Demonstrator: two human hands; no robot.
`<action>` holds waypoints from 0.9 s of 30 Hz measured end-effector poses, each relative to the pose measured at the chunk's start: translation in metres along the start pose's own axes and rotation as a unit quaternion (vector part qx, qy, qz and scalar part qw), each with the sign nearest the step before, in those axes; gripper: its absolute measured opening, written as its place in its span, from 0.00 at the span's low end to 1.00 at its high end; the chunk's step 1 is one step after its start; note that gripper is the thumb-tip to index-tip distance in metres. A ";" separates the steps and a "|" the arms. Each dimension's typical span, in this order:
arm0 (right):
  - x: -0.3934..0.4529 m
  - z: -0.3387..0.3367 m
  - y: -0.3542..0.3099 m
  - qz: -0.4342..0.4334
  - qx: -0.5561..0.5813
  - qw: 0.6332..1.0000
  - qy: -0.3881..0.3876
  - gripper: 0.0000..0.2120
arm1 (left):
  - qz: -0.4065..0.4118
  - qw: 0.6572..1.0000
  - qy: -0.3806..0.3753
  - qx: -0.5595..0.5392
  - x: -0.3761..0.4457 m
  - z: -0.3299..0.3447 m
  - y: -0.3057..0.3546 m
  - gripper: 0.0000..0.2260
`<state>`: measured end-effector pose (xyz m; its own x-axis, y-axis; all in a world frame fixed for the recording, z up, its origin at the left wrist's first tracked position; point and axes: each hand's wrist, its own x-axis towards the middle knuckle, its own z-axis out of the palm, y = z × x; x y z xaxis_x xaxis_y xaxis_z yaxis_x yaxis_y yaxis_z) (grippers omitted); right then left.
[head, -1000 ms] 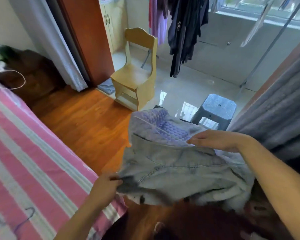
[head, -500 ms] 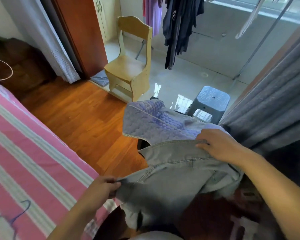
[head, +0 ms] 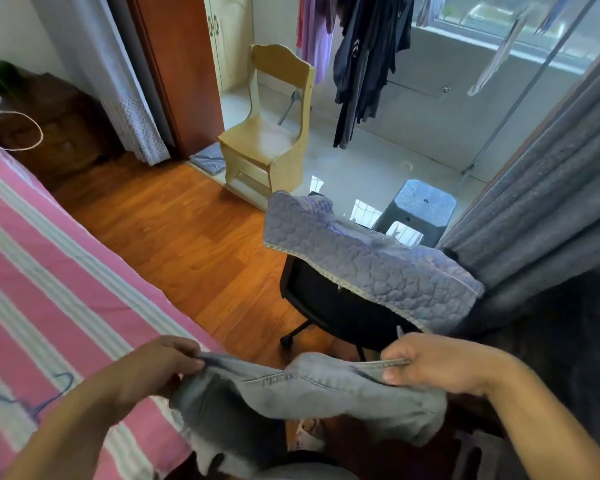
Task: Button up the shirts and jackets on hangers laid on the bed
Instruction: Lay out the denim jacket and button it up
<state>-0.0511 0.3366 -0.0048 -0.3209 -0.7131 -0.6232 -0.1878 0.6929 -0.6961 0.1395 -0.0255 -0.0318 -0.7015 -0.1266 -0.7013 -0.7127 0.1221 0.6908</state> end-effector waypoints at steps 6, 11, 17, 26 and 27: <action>-0.006 0.052 -0.133 -0.166 0.244 0.928 0.227 0.19 | 0.152 0.956 0.188 -0.166 -0.093 -0.083 -0.026 0.08; -0.022 0.105 -0.332 -0.336 0.214 0.879 0.261 0.12 | 0.312 0.857 0.347 -0.219 -0.227 -0.199 0.015 0.10; -0.027 0.215 -0.529 -0.444 0.239 0.838 0.208 0.05 | 0.416 0.793 0.434 -0.099 -0.376 -0.238 0.017 0.19; 0.054 0.386 -0.635 -0.363 0.246 0.899 0.000 0.05 | 0.267 0.674 0.688 0.024 -0.403 -0.232 -0.165 0.03; 0.068 0.398 -0.632 -0.363 0.231 0.903 -0.007 0.05 | 0.264 0.682 0.682 -0.005 -0.403 -0.244 -0.187 0.05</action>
<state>0.4156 -0.1925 0.2508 -0.2558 -0.9652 0.0550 0.0641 -0.0738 -0.9952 0.5559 -0.2377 0.1646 -0.2006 -0.8661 0.4580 -0.3557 0.4999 0.7896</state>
